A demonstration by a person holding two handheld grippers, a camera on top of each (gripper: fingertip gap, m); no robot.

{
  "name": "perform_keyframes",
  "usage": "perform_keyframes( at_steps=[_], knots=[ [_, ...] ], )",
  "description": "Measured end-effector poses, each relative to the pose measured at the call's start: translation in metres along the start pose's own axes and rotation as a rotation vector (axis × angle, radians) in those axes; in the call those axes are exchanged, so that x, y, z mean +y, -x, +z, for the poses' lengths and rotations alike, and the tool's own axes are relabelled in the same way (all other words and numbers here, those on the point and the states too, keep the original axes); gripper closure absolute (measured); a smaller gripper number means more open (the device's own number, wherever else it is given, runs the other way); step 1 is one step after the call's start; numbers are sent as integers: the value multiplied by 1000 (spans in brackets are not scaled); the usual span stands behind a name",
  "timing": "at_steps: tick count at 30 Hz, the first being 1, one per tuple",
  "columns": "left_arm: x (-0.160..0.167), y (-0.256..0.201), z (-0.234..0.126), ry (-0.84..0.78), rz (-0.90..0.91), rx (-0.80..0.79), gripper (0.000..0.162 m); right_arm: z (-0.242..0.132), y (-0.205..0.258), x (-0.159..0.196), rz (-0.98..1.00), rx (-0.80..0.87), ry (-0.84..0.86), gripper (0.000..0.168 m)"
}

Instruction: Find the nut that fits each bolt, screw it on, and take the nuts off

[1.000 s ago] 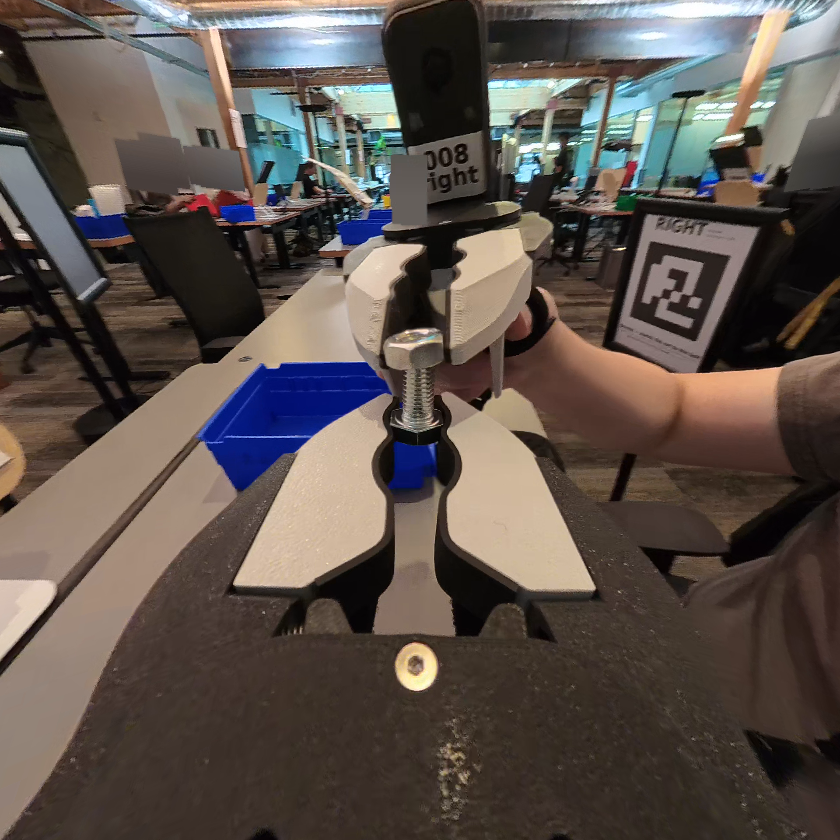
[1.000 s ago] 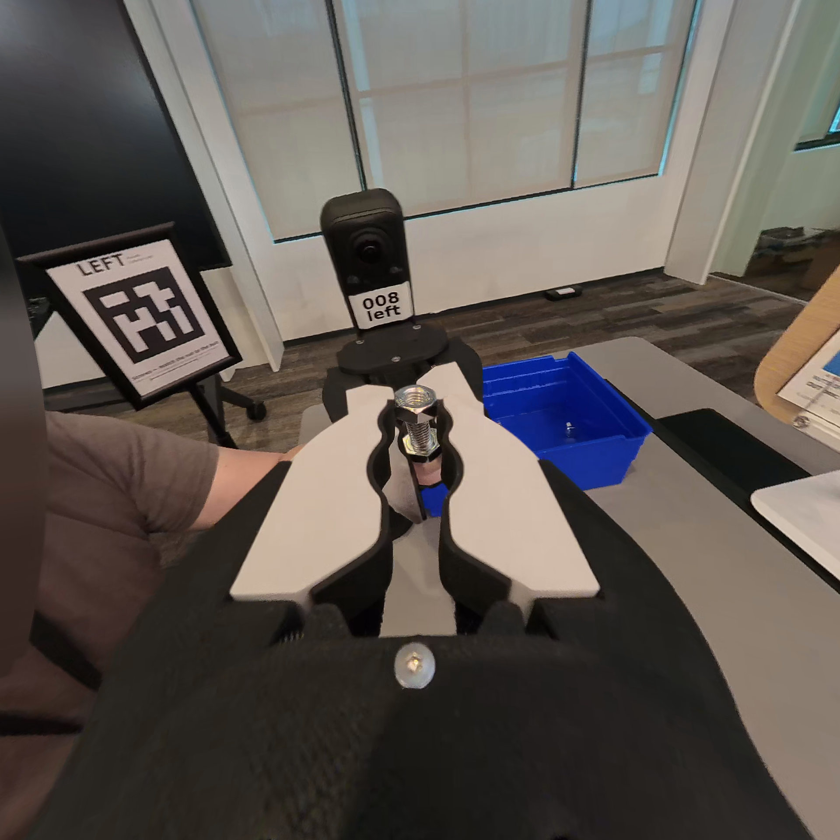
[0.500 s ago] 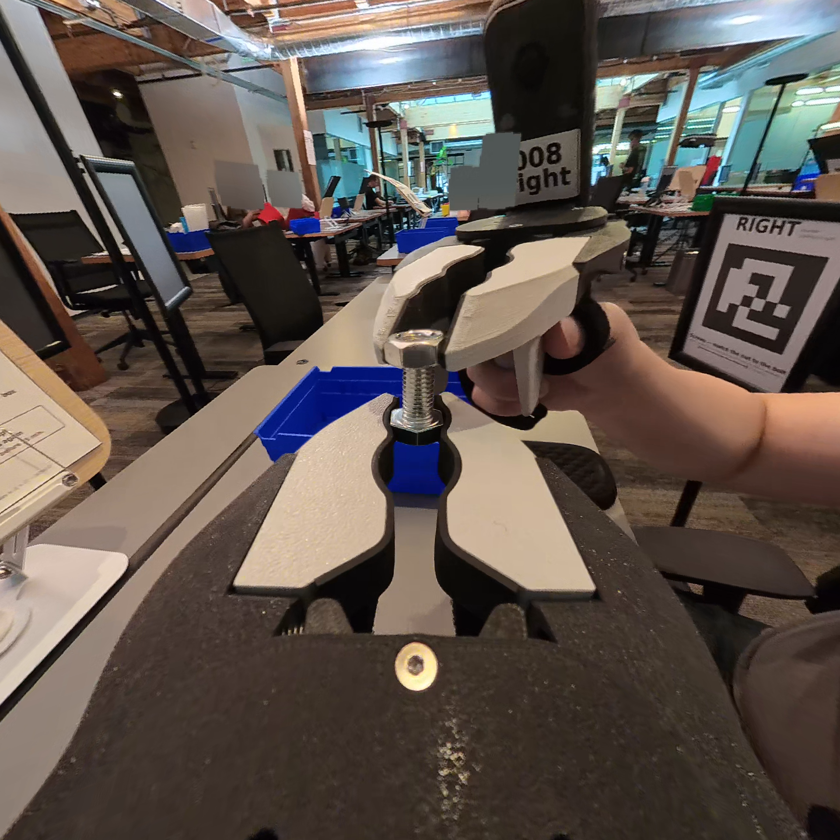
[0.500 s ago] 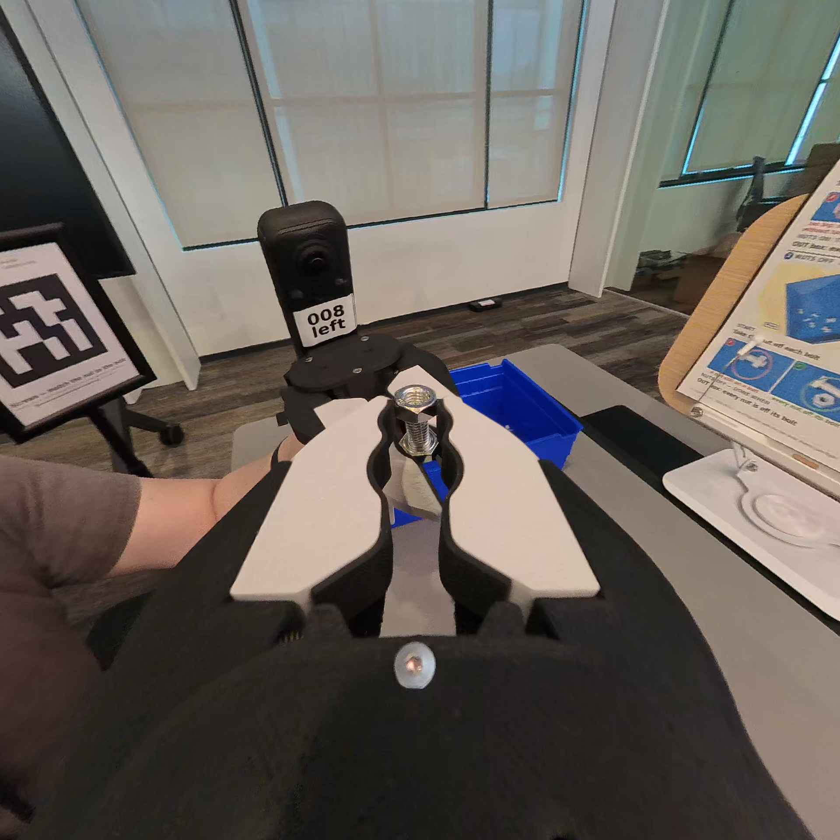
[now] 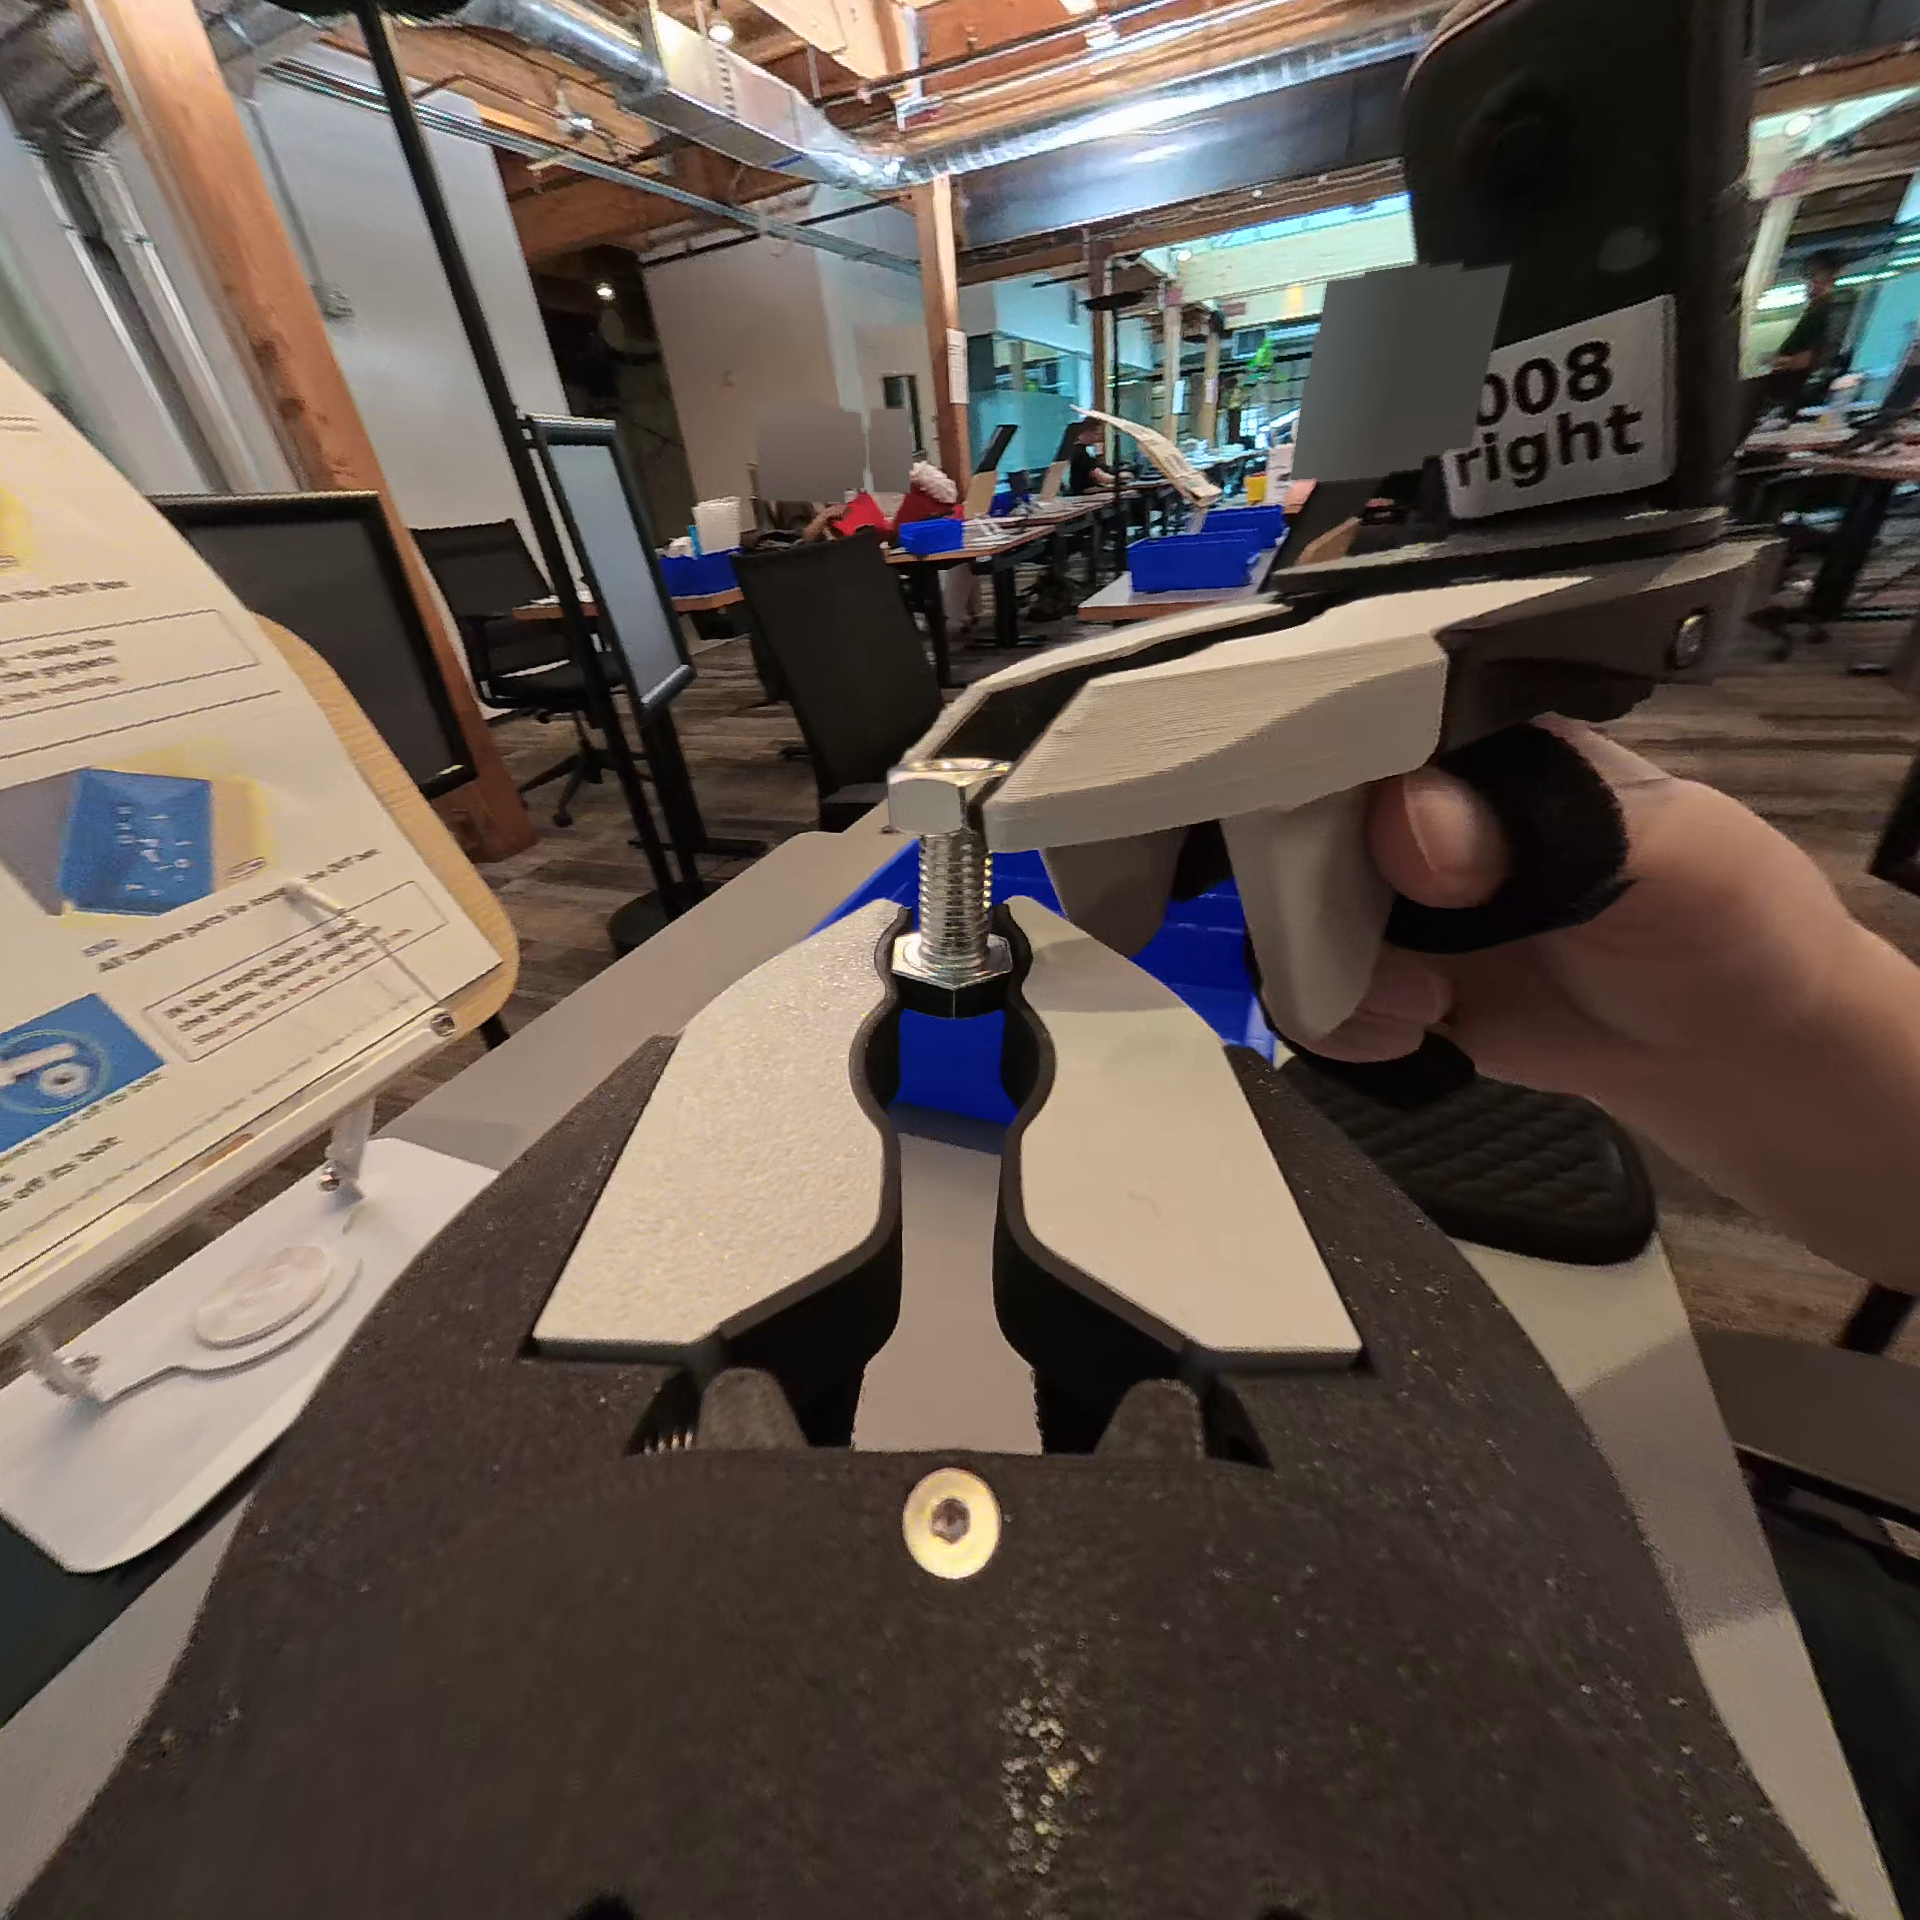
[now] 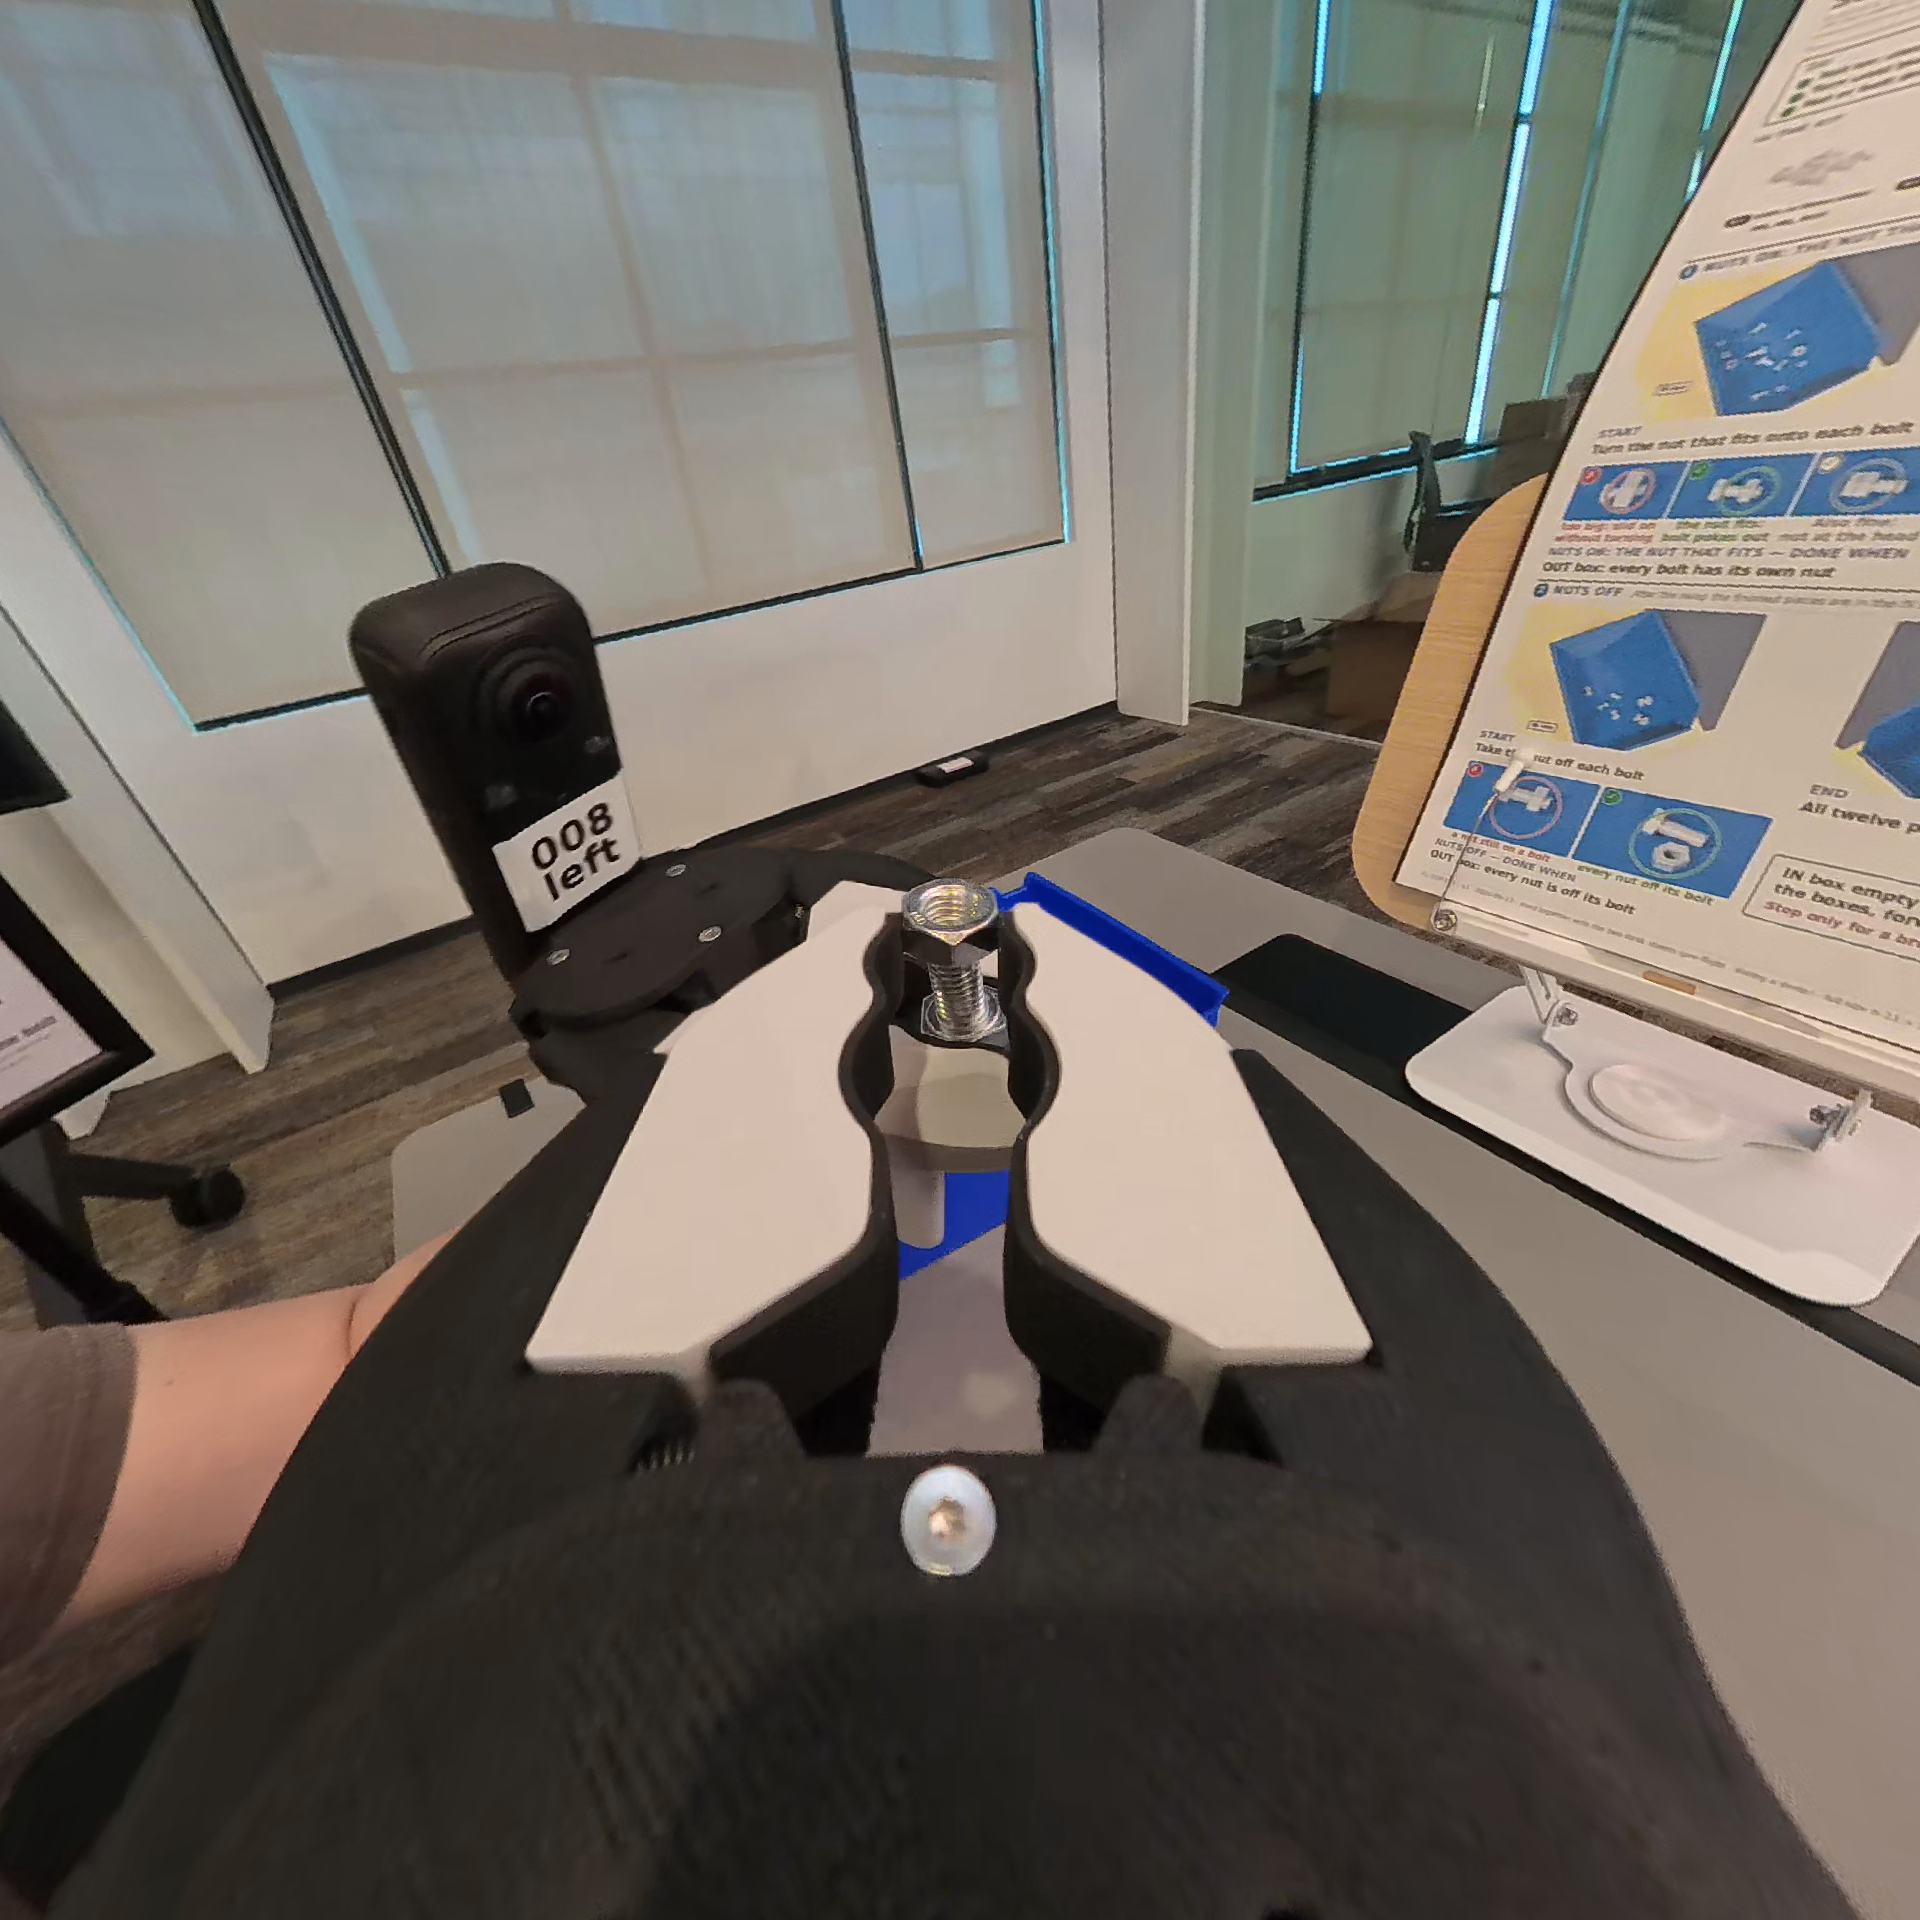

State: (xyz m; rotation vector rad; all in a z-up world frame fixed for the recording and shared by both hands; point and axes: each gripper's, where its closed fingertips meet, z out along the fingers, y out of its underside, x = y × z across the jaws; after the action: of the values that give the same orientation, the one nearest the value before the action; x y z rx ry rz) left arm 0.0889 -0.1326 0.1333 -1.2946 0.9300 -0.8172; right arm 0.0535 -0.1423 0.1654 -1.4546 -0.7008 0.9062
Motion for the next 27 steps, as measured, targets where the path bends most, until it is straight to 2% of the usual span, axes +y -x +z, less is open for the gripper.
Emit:
perform_keyframes(
  at_steps=[5,19,23,27],
  knots=[
    [5,11,0,30,56,-93,148,4,-5,2,15,43,0,150],
    [4,8,0,21,20,-54,148,5,-4,1,13,29,-6,149],
    [4,6,1,21,22,-42,148,4,-1,3,-3,15,-4,140],
    [3,-1,1,14,8,23,148,-3,-3,3,-42,23,-9,121]
  ],
)
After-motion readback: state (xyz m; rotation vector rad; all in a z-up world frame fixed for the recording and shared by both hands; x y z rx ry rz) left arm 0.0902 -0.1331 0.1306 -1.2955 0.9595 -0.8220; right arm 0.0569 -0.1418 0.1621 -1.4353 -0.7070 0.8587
